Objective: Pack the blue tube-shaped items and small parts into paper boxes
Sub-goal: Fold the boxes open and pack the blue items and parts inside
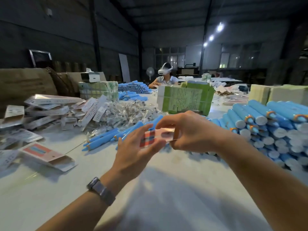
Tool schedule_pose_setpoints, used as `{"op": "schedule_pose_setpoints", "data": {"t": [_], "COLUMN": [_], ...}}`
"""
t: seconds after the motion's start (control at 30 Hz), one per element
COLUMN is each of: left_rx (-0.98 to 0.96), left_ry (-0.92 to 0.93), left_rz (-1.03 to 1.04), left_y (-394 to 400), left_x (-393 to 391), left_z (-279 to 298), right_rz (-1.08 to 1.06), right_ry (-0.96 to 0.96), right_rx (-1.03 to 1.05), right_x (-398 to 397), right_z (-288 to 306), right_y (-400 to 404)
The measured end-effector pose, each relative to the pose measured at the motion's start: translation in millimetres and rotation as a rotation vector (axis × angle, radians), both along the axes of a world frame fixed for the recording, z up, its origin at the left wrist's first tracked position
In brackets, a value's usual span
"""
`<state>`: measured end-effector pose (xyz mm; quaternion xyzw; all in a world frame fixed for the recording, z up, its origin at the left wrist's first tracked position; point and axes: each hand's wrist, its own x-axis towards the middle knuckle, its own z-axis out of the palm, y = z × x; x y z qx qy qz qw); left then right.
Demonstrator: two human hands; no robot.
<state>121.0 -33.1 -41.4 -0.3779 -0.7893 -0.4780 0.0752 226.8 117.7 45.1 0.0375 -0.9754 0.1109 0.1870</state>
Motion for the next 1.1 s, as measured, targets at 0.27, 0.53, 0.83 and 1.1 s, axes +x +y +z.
{"op": "schedule_pose_setpoints", "data": {"t": [0.27, 0.53, 0.83, 1.1], "left_rx": [-0.074, 0.221, 0.476, 0.535], "left_ry": [0.212, 0.043, -0.097, -0.197], "left_rz": [0.028, 0.129, -0.018, -0.093], "left_y": [-1, 1, 6, 14], "left_x": [-17, -17, -16, -15], "left_z": [-12, -10, -15, -28], "right_rz": [0.083, 0.091, -0.391, -0.529], "right_ry": [0.067, 0.349, 0.104, -0.159], "right_rx": [0.151, -0.245, 0.038, 0.414], "right_x": [-3, -21, -39, -45], "right_z": [-1, -18, -62, -91], "right_y": [-3, -3, 31, 51]}}
